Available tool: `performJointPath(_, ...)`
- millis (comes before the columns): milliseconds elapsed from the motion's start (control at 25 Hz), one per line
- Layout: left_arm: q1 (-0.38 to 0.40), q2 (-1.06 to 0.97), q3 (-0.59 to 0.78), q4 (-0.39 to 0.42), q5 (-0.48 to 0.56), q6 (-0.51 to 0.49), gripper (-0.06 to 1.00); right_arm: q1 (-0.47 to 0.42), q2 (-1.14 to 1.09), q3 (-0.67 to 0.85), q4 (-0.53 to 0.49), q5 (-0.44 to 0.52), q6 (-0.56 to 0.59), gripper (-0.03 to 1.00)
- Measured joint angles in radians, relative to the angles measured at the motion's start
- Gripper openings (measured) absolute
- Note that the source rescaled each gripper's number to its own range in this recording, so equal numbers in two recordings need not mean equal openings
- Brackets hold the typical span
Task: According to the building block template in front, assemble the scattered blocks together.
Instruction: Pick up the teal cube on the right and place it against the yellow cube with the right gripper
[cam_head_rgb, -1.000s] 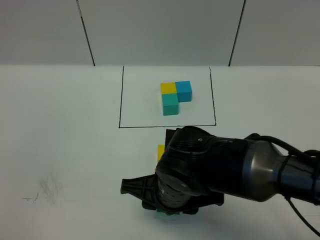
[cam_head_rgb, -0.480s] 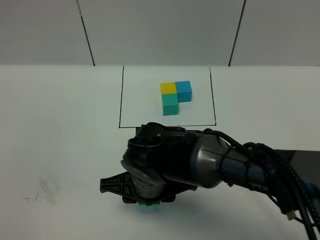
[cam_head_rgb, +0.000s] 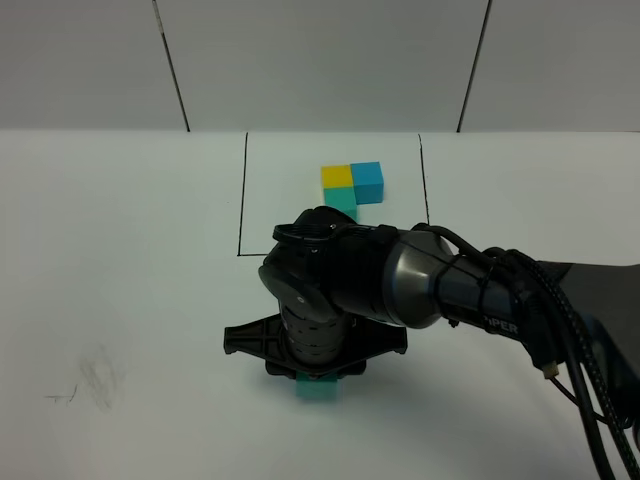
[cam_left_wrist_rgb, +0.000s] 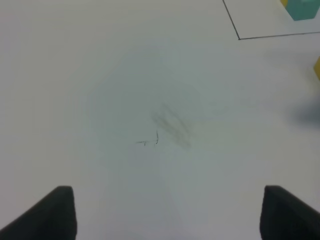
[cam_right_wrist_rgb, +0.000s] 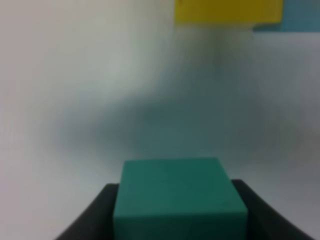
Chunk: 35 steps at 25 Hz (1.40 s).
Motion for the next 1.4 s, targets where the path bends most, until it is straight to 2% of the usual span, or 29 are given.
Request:
performJointPath(400,0.000,0.000,0.000,0.000,0.000,0.000,0.67,-0.035,0.037,0.000,0.001,-0.047,-0.051,0.00)
performJointPath(1400,0.000,0.000,0.001,0.000,0.000,0.000,0.67,-0.088,0.091,-0.030,-0.026,-0.048,-0.033,0.00)
